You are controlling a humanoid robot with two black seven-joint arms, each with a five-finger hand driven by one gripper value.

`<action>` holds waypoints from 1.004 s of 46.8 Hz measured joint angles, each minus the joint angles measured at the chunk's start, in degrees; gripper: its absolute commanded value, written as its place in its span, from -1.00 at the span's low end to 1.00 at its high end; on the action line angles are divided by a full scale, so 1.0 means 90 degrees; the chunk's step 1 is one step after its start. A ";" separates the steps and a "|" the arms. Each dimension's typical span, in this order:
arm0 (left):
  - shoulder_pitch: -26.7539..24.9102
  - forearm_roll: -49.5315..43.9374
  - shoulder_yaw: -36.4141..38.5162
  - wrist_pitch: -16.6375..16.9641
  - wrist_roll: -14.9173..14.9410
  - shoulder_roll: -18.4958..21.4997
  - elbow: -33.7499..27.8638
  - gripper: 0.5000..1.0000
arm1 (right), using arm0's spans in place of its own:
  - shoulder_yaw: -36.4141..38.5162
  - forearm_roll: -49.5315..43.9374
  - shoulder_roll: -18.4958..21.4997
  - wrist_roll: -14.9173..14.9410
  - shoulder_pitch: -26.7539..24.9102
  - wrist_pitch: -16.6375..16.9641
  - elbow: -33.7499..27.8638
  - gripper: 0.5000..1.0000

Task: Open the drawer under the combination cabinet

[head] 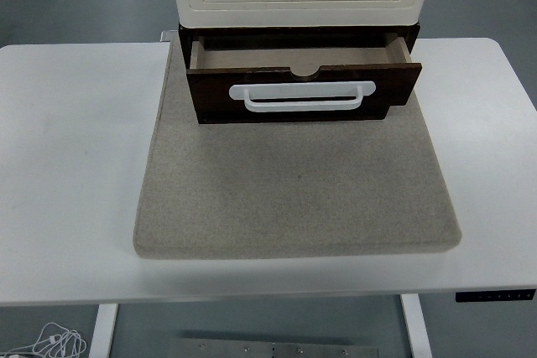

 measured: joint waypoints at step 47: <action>0.2482 -0.2934 -0.0007 -0.0119 0.0007 -0.2424 0.1877 1.00 | -0.0010 0.0000 0.0000 0.0001 -0.0004 0.0006 0.0000 0.70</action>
